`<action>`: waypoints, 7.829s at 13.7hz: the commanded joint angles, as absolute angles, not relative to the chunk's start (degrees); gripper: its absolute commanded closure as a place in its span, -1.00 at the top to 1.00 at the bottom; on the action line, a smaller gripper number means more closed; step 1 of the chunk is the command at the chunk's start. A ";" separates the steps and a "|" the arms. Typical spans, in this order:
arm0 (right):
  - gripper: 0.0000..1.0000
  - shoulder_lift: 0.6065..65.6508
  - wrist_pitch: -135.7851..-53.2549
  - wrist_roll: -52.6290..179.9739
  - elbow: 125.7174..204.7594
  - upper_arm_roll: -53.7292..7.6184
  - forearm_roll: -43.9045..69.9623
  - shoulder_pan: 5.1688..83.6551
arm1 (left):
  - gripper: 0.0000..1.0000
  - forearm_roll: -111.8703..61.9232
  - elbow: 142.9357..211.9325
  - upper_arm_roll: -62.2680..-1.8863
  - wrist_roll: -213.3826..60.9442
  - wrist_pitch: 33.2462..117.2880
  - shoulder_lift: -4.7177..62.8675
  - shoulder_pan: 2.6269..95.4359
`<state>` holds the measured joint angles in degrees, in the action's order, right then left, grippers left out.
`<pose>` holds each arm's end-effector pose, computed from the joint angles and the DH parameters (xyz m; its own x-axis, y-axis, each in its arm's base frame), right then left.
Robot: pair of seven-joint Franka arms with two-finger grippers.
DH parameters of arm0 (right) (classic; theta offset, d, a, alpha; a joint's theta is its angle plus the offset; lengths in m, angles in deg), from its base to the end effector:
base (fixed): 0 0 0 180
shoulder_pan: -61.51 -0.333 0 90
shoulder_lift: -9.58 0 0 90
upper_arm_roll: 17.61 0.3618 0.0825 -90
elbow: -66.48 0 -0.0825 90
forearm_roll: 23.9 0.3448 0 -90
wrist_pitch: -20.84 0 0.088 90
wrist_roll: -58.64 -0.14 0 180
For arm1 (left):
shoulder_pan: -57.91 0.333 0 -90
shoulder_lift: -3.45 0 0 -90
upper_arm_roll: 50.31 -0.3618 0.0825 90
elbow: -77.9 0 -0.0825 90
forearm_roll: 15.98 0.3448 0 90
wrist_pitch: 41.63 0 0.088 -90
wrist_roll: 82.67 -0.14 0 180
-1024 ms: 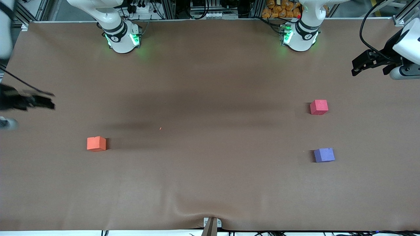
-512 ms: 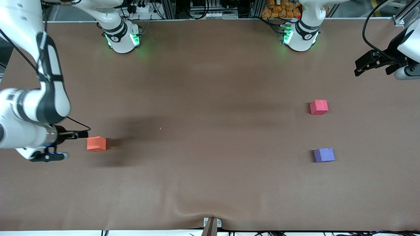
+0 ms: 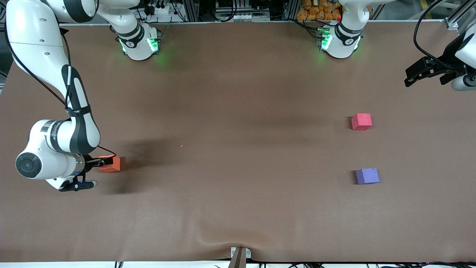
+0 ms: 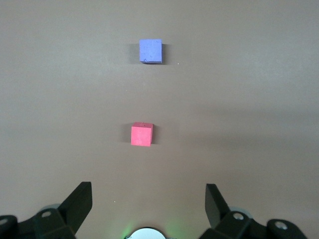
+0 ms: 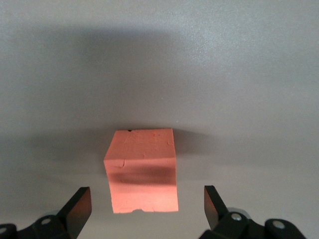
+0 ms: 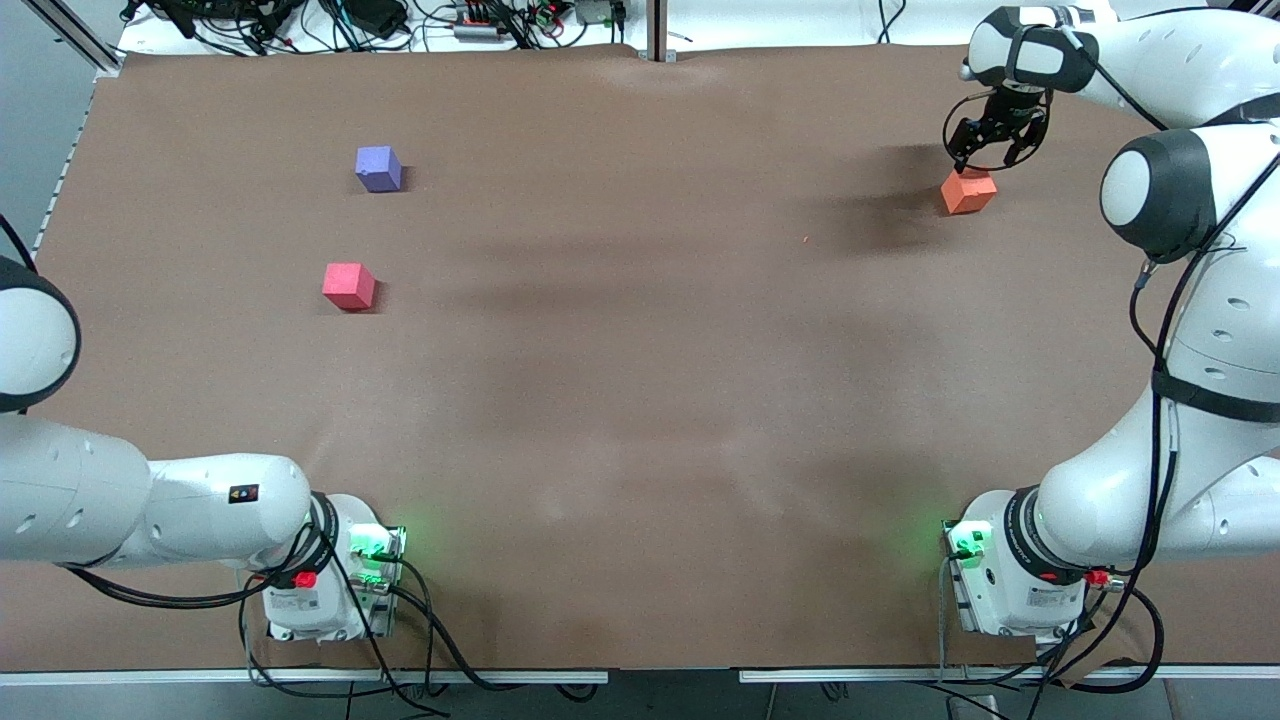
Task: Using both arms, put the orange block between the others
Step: 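Reach the right gripper down over the orange cube, then close the right gripper on the orange cube and lift it, then set the orange cube mid-table while the left gripper reaches toward it, then grasp the orange cube with the left gripper while the right gripper withdraws, then carry the orange cube with the left gripper between pink and purple cubes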
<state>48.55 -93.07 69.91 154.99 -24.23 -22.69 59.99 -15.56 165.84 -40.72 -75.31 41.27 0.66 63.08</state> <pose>0.6669 -0.0455 0.2636 0.9654 0.1093 -0.2367 0.1148 -0.9933 0.0096 0.4825 -0.0388 0.6661 0.9979 0.0528 -0.0376 0.0520 -0.9984 -0.0204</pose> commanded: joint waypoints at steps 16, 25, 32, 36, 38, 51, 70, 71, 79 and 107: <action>0.07 50.89 -96.06 72.09 155.69 -23.85 -21.36 60.02 | 1.00 -16.69 164.38 -39.59 -76.69 39.40 0.47 63.27; 0.07 44.12 -95.62 61.49 153.67 -24.11 2.01 44.57 | 1.00 -15.89 164.12 -35.90 -75.55 39.84 0.64 62.92; 0.08 45.96 -98.16 39.66 152.70 -24.46 3.16 25.76 | 1.00 -16.16 164.82 -36.16 -75.55 39.84 0.29 63.44; 0.09 48.68 -103.60 33.35 152.79 -24.55 10.45 19.07 | 1.00 -16.07 164.56 -36.69 -75.47 39.67 0.03 63.71; 0.13 50.35 -104.93 30.88 152.79 -24.55 10.64 16.52 | 1.00 -15.98 164.47 -36.78 -75.29 39.93 0.55 63.71; 1.00 46.95 -106.28 30.34 153.23 -24.55 8.01 17.81 | 1.00 -16.86 164.47 -32.92 -70.74 45.64 10.65 55.29; 1.00 13.01 -55.19 68.37 146.37 -28.06 -23.55 52.54 | 1.00 -3.52 158.24 -34.23 -17.47 76.49 44.31 23.99; 1.00 13.00 -55.19 70.05 146.37 -28.15 -23.47 53.68 | 1.00 -1.67 158.32 -34.23 -16.85 76.49 45.02 23.89; 1.00 13.44 -55.98 71.21 147.07 -28.07 -23.20 55.53 | 1.00 2.30 161.38 -34.67 -12.01 81.24 48.63 24.07; 1.00 13.71 -54.75 66.55 146.37 -28.07 -22.68 56.24 | -1.00 -3.50 175.69 -28.17 -56.44 62.60 20.96 60.51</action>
